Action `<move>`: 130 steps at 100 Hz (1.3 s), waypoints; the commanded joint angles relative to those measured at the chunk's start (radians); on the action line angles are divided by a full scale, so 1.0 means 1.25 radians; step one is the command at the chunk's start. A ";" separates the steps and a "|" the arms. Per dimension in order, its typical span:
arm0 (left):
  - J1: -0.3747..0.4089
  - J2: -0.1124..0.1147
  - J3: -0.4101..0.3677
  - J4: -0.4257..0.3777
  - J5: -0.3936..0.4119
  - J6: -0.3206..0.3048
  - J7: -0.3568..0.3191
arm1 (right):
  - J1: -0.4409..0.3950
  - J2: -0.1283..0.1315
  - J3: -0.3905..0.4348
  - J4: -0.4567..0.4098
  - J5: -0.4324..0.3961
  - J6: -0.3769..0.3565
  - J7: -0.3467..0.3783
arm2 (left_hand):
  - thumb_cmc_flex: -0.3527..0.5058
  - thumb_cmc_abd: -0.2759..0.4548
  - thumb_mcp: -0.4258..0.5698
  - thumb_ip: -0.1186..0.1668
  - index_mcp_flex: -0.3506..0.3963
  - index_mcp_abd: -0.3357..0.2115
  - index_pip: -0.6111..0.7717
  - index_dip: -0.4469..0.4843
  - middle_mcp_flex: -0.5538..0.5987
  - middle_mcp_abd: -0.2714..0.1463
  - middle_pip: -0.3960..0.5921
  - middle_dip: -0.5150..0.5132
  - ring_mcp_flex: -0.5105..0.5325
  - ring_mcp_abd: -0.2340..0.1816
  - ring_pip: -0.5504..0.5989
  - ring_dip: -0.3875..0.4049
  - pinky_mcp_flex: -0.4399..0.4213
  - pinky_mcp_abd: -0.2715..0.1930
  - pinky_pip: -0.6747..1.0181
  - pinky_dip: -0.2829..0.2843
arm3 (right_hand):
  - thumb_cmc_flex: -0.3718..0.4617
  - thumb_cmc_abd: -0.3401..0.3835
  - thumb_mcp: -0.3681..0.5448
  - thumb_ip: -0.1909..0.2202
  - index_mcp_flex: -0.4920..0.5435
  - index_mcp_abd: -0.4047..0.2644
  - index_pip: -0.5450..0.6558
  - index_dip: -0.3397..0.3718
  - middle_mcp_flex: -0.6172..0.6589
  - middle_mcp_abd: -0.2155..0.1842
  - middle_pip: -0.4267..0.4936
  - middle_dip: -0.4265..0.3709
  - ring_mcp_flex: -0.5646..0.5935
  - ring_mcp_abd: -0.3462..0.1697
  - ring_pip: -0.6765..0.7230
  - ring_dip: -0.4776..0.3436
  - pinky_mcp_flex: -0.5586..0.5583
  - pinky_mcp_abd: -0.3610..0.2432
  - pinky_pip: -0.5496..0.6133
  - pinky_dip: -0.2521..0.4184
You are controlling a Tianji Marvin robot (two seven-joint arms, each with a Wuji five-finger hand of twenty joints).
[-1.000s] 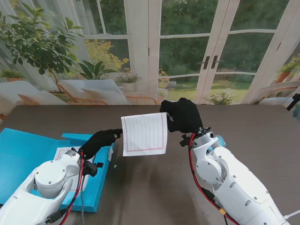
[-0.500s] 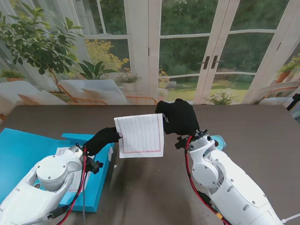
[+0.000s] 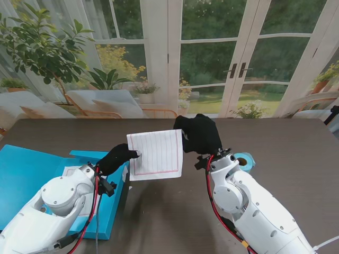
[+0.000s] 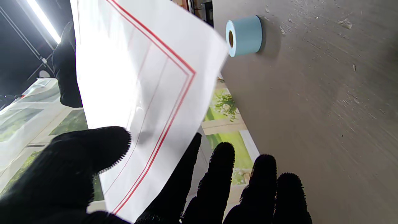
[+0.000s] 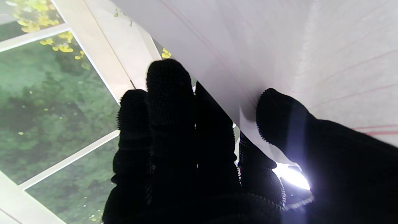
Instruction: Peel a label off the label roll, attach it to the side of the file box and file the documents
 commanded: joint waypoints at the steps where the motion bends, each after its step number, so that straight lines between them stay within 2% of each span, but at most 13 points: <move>1: 0.000 -0.008 0.007 0.002 -0.004 -0.013 -0.008 | -0.002 -0.006 -0.004 0.004 0.002 0.003 0.008 | 0.029 -0.046 0.006 0.049 0.037 0.005 0.038 0.029 0.045 0.002 0.032 0.066 0.027 0.021 0.070 0.067 0.029 0.007 0.036 0.072 | 0.041 0.001 0.063 -0.011 0.018 -0.015 0.052 0.009 0.027 0.020 0.002 0.014 0.022 0.009 0.001 0.002 0.128 0.003 0.011 0.015; 12: -0.001 -0.015 0.018 0.009 -0.023 -0.034 0.015 | -0.002 -0.006 -0.007 0.010 0.004 0.003 0.007 | 0.080 -0.066 0.032 0.109 0.063 0.039 0.166 0.094 0.114 0.009 0.106 0.206 0.059 0.039 0.241 0.157 0.061 0.029 0.136 0.202 | 0.041 0.002 0.062 -0.011 0.016 -0.013 0.052 0.009 0.026 0.022 0.003 0.014 0.021 0.009 -0.001 0.001 0.126 0.003 0.010 0.016; 17: -0.003 -0.019 0.024 0.013 -0.033 -0.045 0.027 | -0.002 -0.007 -0.008 0.013 0.005 0.003 0.005 | 0.100 -0.074 0.046 0.136 0.069 0.055 0.264 0.133 0.155 0.004 0.155 0.273 0.089 0.050 0.323 0.179 0.048 0.036 0.274 0.245 | 0.041 0.002 0.062 -0.011 0.016 -0.014 0.052 0.009 0.026 0.022 0.002 0.014 0.022 0.010 -0.001 0.001 0.125 0.004 0.010 0.016; 23: -0.004 -0.025 0.030 0.018 -0.046 -0.057 0.043 | -0.002 -0.007 -0.010 0.017 0.006 0.002 0.004 | 0.118 -0.108 0.101 0.193 0.061 0.058 0.416 0.151 0.208 -0.004 0.221 0.346 0.140 0.062 0.415 0.196 0.021 0.047 0.530 0.151 | 0.042 0.002 0.062 -0.010 0.016 -0.014 0.052 0.009 0.025 0.021 0.003 0.014 0.021 0.010 -0.002 0.001 0.123 0.005 0.009 0.016; 29: -0.005 -0.031 0.035 0.020 -0.060 -0.065 0.059 | -0.001 -0.008 -0.012 0.021 0.007 0.003 0.002 | 0.133 -0.152 0.182 0.194 0.055 0.054 0.582 0.129 0.273 -0.009 0.267 0.530 0.199 0.075 0.492 0.211 0.041 0.072 0.702 0.050 | 0.042 0.002 0.062 -0.010 0.015 -0.013 0.052 0.009 0.025 0.022 0.003 0.015 0.022 0.010 -0.003 0.001 0.123 0.005 0.009 0.016; 35: -0.005 -0.036 0.040 0.020 -0.069 -0.070 0.074 | -0.001 -0.008 -0.014 0.024 0.009 0.003 0.000 | 0.150 -0.171 0.227 0.200 0.077 0.045 0.683 0.128 0.349 -0.019 0.299 0.589 0.267 0.086 0.549 0.221 0.094 0.105 0.780 0.020 | 0.043 0.002 0.061 -0.010 0.015 -0.012 0.052 0.009 0.024 0.022 0.003 0.015 0.022 0.012 -0.004 0.001 0.122 0.006 0.008 0.017; 43: -0.004 -0.040 0.044 0.019 -0.081 -0.075 0.088 | -0.001 -0.009 -0.015 0.027 0.009 0.003 -0.001 | 0.158 -0.175 0.236 0.213 0.104 0.037 0.745 0.145 0.421 -0.034 0.329 0.592 0.352 0.087 0.599 0.221 0.184 0.152 0.818 0.013 | 0.042 0.003 0.061 -0.010 0.014 -0.012 0.052 0.009 0.023 0.022 0.003 0.015 0.022 0.013 -0.004 0.001 0.121 0.007 0.008 0.017; 52: -0.003 -0.047 0.051 0.016 -0.085 -0.084 0.116 | -0.001 -0.009 -0.016 0.030 0.008 0.003 -0.003 | 0.181 -0.184 0.270 0.255 0.139 0.031 0.794 0.166 0.496 -0.052 0.354 0.572 0.451 0.085 0.644 0.206 0.295 0.210 0.872 0.018 | 0.041 0.007 0.059 -0.010 0.012 -0.014 0.052 0.009 0.020 0.022 0.005 0.016 0.021 0.013 -0.005 0.000 0.118 0.007 0.007 0.017; 70: 0.005 -0.059 0.056 0.007 -0.115 -0.111 0.160 | 0.001 -0.009 -0.016 0.039 0.009 0.006 -0.004 | 0.198 -0.186 0.295 0.287 0.192 0.055 0.802 0.189 0.579 -0.075 0.388 0.519 0.593 0.068 0.691 0.157 0.466 0.270 0.964 -0.006 | 0.040 0.019 0.048 -0.009 0.001 -0.019 0.049 0.011 0.008 0.023 0.006 0.017 0.019 0.019 -0.018 -0.005 0.101 0.009 0.005 0.018; 94: 0.017 -0.060 0.051 -0.005 -0.111 -0.121 0.175 | 0.004 -0.007 -0.020 0.053 0.005 0.003 -0.002 | 0.218 -0.218 0.302 0.308 0.213 0.079 0.799 0.200 0.606 -0.089 0.403 0.504 0.651 0.054 0.697 0.142 0.522 0.279 1.014 -0.022 | 0.034 0.049 0.013 0.001 -0.043 -0.018 0.016 0.007 -0.043 0.024 -0.010 -0.012 0.010 0.029 -0.095 -0.027 0.051 0.045 0.011 0.025; 107: 0.023 -0.057 0.047 -0.011 -0.105 -0.119 0.170 | 0.007 -0.005 -0.024 0.059 -0.004 0.003 -0.005 | 0.221 -0.219 0.306 0.314 0.213 0.087 0.796 0.201 0.605 -0.087 0.405 0.501 0.651 0.054 0.697 0.141 0.521 0.281 1.015 -0.026 | 0.006 0.030 0.014 0.011 -0.136 -0.016 -0.034 0.008 -0.103 0.025 -0.035 -0.038 -0.035 0.031 -0.152 -0.030 0.004 0.067 0.008 0.029; 115: 0.027 -0.055 0.045 -0.014 -0.104 -0.120 0.165 | 0.008 -0.003 -0.024 0.059 -0.011 0.005 -0.004 | 0.222 -0.219 0.308 0.316 0.212 0.089 0.794 0.202 0.603 -0.086 0.406 0.501 0.649 0.055 0.695 0.140 0.518 0.279 1.015 -0.028 | -0.041 0.053 0.025 0.043 -0.189 0.010 -0.106 0.032 -0.159 0.026 -0.030 -0.060 -0.074 0.041 -0.186 -0.028 -0.030 0.073 0.003 0.034; 130: 0.036 -0.053 0.037 -0.020 -0.101 -0.127 0.165 | 0.008 0.001 -0.022 0.056 -0.017 0.012 0.003 | 0.223 -0.218 0.311 0.319 0.210 0.093 0.793 0.204 0.601 -0.086 0.406 0.503 0.645 0.055 0.693 0.141 0.517 0.277 1.015 -0.031 | -0.099 0.105 0.028 0.176 -0.274 0.066 -0.232 0.170 -0.254 0.034 -0.004 -0.096 -0.143 0.052 -0.205 -0.049 -0.080 0.079 -0.008 0.036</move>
